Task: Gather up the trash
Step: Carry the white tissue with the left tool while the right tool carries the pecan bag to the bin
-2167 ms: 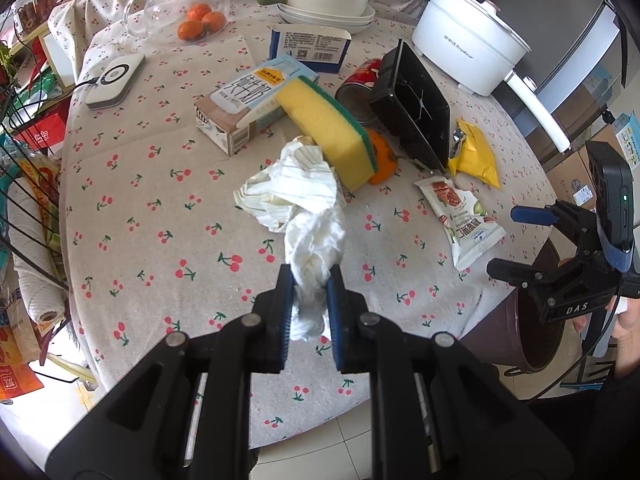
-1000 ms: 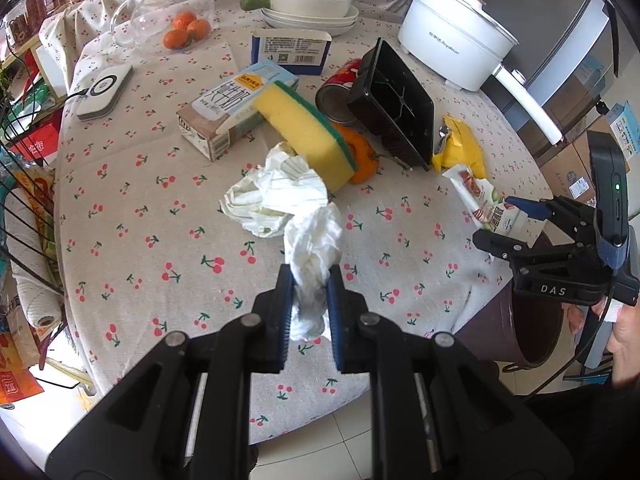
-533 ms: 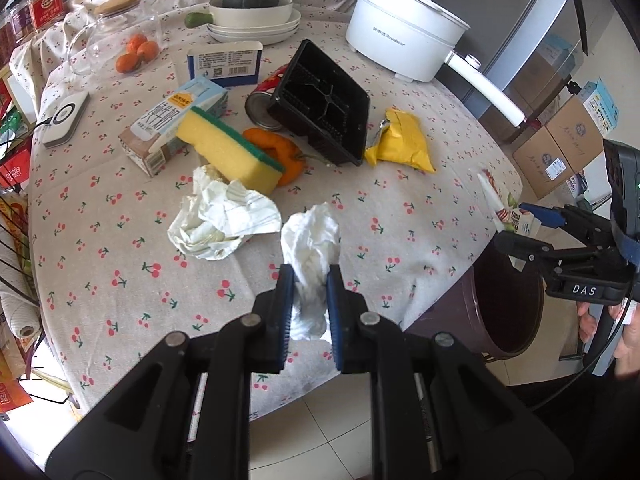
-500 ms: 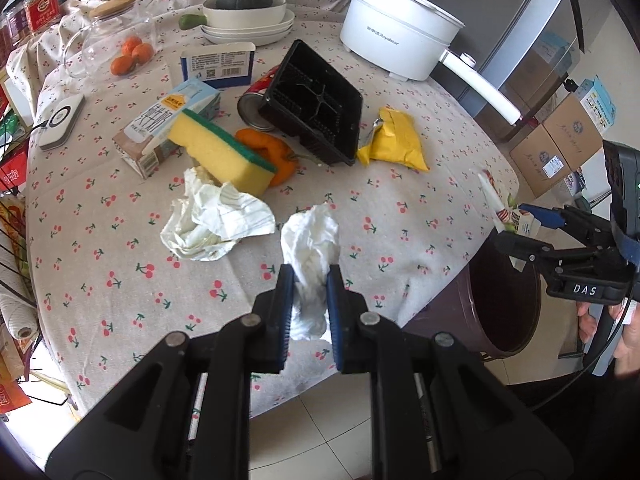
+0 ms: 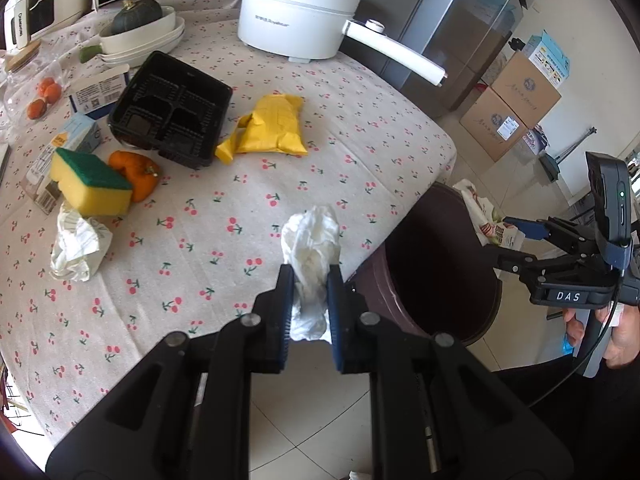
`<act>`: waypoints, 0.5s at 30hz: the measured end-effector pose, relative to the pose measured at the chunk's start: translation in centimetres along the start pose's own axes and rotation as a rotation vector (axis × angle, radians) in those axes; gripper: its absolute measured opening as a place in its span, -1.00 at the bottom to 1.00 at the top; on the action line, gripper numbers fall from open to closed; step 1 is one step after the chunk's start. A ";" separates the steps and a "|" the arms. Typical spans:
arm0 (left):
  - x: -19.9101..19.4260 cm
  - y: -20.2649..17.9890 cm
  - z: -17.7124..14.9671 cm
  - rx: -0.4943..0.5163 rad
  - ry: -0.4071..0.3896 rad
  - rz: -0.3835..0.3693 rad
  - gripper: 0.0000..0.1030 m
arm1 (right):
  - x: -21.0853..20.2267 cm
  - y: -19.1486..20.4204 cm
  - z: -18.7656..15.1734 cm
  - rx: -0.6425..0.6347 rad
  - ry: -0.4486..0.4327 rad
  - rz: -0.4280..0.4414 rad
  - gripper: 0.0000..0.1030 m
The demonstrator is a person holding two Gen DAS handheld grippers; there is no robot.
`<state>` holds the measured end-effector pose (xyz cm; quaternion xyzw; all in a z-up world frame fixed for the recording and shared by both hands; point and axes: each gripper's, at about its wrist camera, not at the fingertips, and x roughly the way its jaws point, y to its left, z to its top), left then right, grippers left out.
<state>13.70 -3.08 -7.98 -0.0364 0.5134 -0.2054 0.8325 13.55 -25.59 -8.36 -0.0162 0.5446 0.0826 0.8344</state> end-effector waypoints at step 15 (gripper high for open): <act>5.3 -8.2 -0.5 0.142 0.080 -0.135 -0.66 | -1.4 -7.3 -5.8 0.177 0.018 -0.062 0.50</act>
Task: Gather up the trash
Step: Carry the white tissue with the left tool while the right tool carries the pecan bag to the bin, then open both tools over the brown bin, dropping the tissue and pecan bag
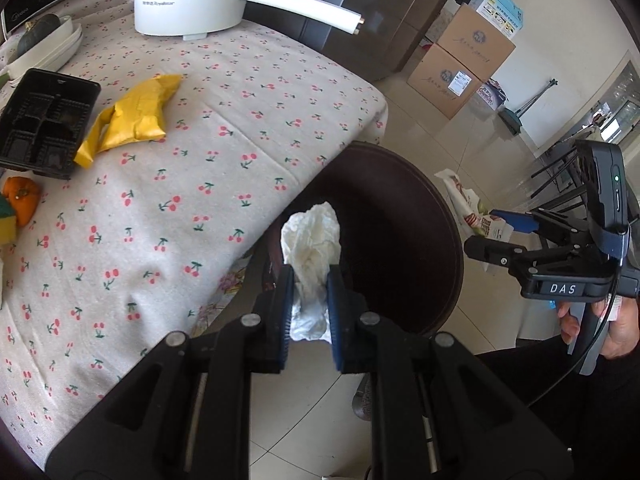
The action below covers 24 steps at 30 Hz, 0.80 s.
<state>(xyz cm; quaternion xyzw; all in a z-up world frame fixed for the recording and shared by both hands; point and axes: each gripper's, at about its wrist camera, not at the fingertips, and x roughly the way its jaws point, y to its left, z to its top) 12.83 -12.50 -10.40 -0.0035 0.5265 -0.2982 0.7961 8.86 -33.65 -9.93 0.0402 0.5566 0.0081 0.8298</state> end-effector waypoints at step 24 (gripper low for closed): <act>0.8 -0.1 -0.3 0.068 -0.060 0.243 0.92 | 0.8 -1.6 -1.1 0.001 0.023 -0.041 0.51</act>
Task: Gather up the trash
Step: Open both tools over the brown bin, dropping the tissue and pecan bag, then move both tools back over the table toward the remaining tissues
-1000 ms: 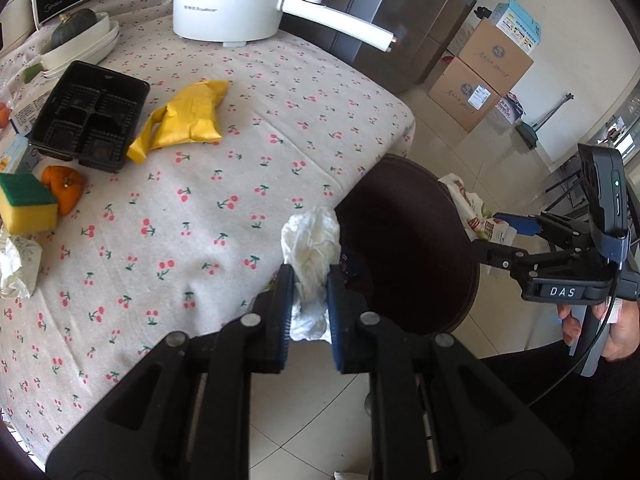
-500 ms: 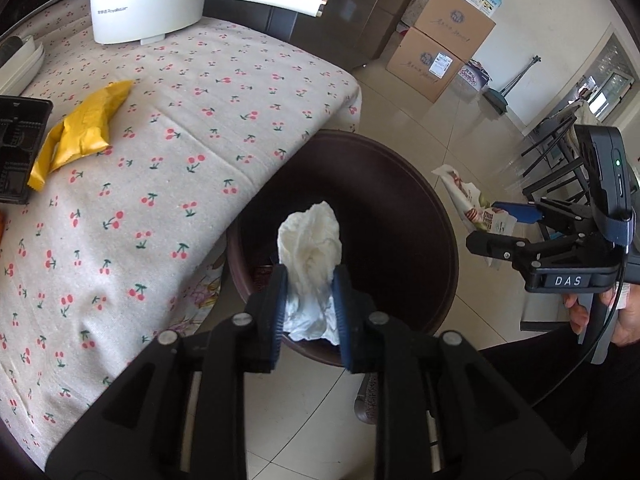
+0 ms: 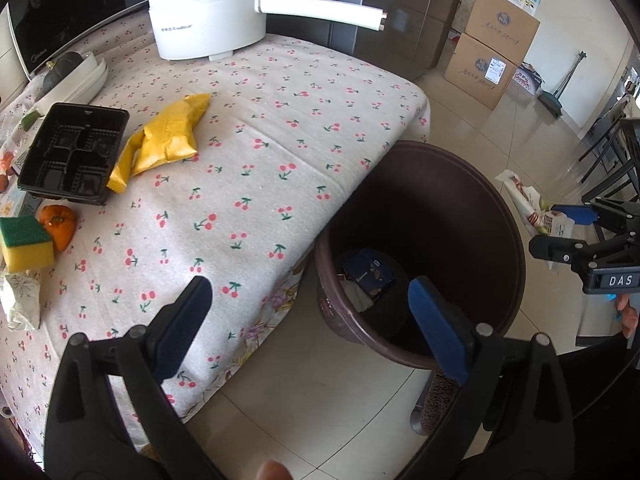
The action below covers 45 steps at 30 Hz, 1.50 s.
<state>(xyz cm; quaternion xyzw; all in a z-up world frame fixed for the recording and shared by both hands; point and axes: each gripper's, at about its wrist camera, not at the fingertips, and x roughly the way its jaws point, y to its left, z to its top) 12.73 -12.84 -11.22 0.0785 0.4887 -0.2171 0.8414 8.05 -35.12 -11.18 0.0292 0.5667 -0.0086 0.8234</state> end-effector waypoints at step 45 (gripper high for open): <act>-9.5 18.0 -4.9 -0.354 -0.073 0.216 0.98 | 0.0 17.9 8.6 -0.209 -0.083 0.087 0.79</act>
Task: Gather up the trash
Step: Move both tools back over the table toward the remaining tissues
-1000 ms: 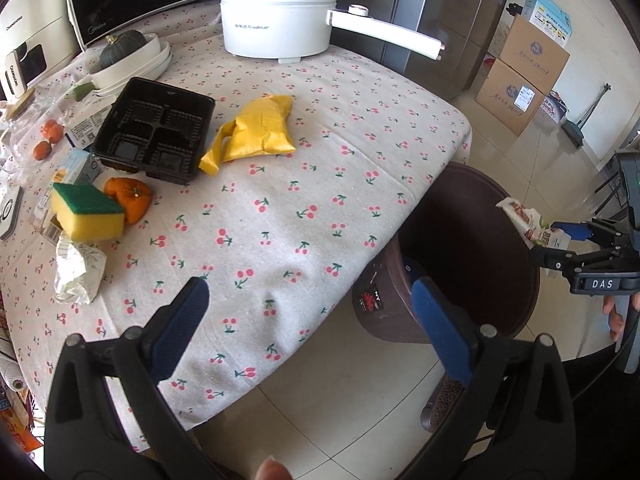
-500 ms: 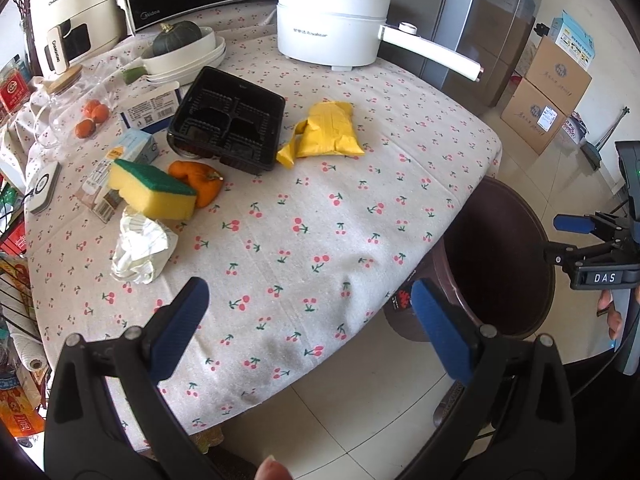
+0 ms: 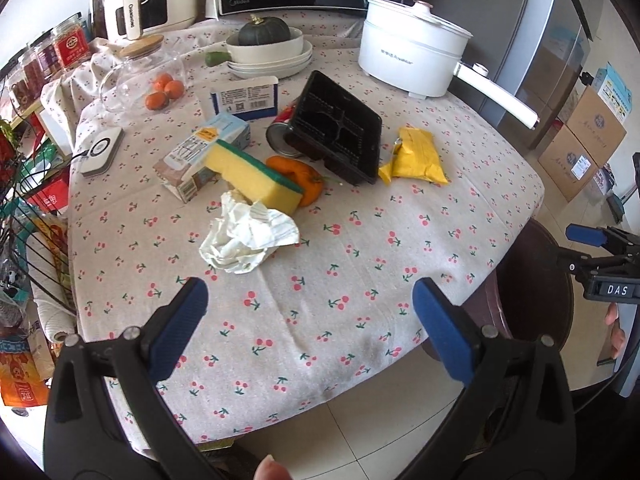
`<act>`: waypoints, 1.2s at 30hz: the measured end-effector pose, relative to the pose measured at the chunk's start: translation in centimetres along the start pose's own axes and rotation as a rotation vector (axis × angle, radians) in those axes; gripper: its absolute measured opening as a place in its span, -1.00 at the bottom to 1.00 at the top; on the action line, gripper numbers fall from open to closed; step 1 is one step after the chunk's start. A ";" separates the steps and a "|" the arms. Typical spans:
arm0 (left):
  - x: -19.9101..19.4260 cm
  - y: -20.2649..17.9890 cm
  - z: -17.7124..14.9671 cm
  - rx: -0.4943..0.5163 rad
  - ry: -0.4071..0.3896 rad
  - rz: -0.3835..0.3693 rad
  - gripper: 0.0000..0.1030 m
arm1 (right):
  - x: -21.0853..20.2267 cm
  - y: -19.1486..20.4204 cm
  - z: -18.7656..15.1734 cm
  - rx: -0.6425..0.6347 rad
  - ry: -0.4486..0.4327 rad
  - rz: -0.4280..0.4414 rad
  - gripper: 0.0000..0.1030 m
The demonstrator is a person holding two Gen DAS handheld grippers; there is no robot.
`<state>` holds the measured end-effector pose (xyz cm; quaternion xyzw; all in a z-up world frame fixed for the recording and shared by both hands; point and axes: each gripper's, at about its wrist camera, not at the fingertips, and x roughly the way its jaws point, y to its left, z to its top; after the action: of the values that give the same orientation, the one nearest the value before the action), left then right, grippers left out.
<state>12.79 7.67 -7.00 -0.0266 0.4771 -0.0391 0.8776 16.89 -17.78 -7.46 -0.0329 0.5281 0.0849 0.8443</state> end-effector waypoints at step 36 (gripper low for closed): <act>7.4 4.7 2.8 0.003 0.123 0.026 0.94 | 3.5 7.1 6.9 -0.105 -0.022 0.028 0.79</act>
<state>19.30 11.69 -12.04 -0.0165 0.5303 -0.0298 0.8471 23.24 -9.46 -7.33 -0.0688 0.5142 0.1245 0.8458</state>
